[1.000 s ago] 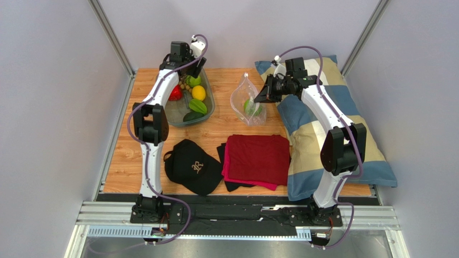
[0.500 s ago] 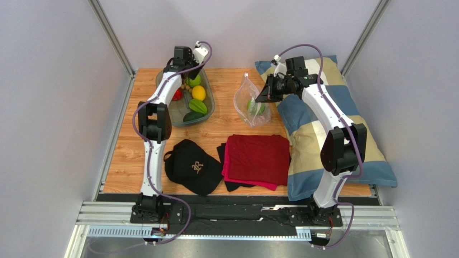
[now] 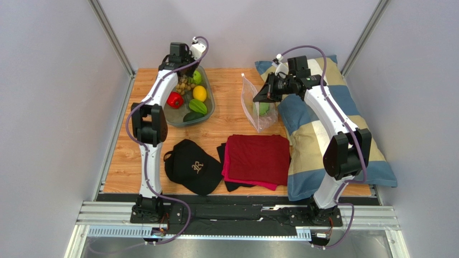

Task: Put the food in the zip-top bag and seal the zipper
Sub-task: Pick up the fake fruit from the bin.

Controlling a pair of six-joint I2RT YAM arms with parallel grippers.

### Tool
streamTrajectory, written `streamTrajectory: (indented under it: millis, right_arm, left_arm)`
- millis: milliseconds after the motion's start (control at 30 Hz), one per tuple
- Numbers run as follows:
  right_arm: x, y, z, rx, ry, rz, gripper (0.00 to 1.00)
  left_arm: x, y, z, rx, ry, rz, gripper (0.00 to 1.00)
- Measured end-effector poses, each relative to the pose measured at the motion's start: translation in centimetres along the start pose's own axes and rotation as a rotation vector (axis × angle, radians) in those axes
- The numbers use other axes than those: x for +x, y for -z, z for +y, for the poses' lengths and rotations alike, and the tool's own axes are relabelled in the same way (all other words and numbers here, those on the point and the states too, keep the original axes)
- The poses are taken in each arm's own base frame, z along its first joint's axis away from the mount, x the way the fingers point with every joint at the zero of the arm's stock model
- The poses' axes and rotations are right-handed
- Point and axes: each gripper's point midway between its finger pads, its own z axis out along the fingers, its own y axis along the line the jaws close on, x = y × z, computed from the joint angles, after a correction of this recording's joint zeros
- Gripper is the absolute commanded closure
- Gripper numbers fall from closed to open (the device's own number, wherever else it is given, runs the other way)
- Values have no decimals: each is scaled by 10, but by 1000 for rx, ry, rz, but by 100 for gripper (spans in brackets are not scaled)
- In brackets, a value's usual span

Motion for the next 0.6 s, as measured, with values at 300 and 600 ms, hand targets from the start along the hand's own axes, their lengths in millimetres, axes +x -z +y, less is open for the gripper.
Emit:
streamTrajectory:
  millis: [300,600]
  right_arm:
    - [-14,10,54,-190,-156,-58,100]
    - [0,-9,26,-146,-235,-6,100]
  left_arm:
    - [-84,93,8,-16,82,-167,100]
    - [-125,162,-26,128,235,-299,100]
